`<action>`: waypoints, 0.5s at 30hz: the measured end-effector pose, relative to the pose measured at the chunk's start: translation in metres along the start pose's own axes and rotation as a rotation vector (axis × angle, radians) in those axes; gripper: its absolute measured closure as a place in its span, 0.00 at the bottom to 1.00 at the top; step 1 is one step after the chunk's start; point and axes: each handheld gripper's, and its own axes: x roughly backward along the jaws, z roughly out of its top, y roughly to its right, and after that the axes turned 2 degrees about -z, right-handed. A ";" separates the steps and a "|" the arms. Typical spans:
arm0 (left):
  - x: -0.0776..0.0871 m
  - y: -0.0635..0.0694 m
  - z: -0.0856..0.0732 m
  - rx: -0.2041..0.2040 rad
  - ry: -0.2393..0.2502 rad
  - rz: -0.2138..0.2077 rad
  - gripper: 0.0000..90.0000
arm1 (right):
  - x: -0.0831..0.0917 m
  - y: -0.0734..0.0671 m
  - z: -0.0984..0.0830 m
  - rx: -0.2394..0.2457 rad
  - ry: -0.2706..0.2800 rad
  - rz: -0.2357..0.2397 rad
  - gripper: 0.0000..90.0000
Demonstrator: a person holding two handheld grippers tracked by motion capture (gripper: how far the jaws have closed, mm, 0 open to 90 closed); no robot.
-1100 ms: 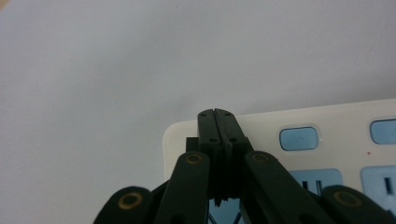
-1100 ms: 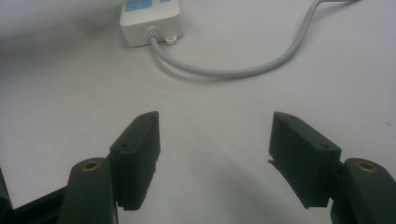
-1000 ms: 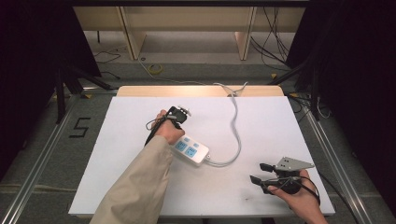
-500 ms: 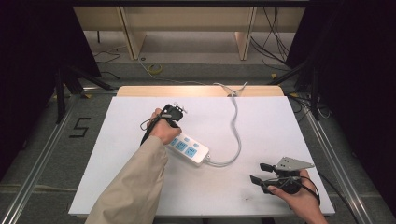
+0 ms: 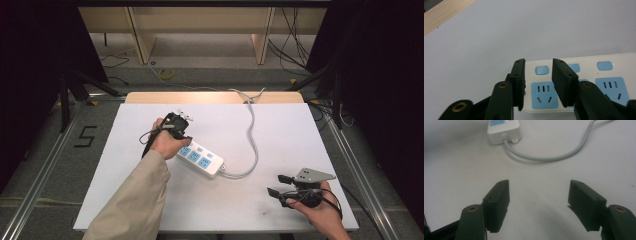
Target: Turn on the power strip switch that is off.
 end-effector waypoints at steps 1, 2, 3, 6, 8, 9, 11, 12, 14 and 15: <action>0.002 0.000 -0.002 0.001 0.007 0.002 0.65 | 0.000 0.000 0.000 -0.002 0.000 0.000 0.38; 0.004 -0.001 -0.004 0.010 0.009 0.002 0.63 | 0.000 0.000 0.000 -0.002 0.000 0.001 0.38; 0.005 -0.001 -0.005 0.021 0.005 -0.003 0.60 | 0.000 0.000 0.000 -0.001 -0.002 0.001 0.38; 0.009 -0.001 -0.010 0.058 0.000 0.012 0.51 | 0.000 0.001 0.000 0.000 -0.002 -0.002 0.39; 0.012 -0.001 -0.013 0.058 0.019 0.024 0.45 | 0.000 0.001 0.000 -0.001 0.000 -0.004 0.38; 0.014 -0.002 -0.015 0.057 0.026 0.022 0.43 | 0.000 0.001 0.000 -0.002 -0.001 -0.004 0.39; 0.017 -0.003 -0.019 0.060 0.041 0.025 0.39 | 0.000 0.001 0.000 -0.001 -0.001 -0.004 0.38; 0.018 -0.003 -0.022 0.063 0.045 0.024 0.38 | 0.000 0.001 0.000 0.000 0.000 -0.003 0.38; 0.022 -0.003 -0.029 0.069 0.051 0.009 0.36 | 0.001 0.001 0.000 -0.001 0.000 -0.004 0.38; 0.023 -0.002 -0.033 0.080 0.059 0.000 0.35 | 0.001 0.002 0.000 -0.001 0.001 -0.004 0.38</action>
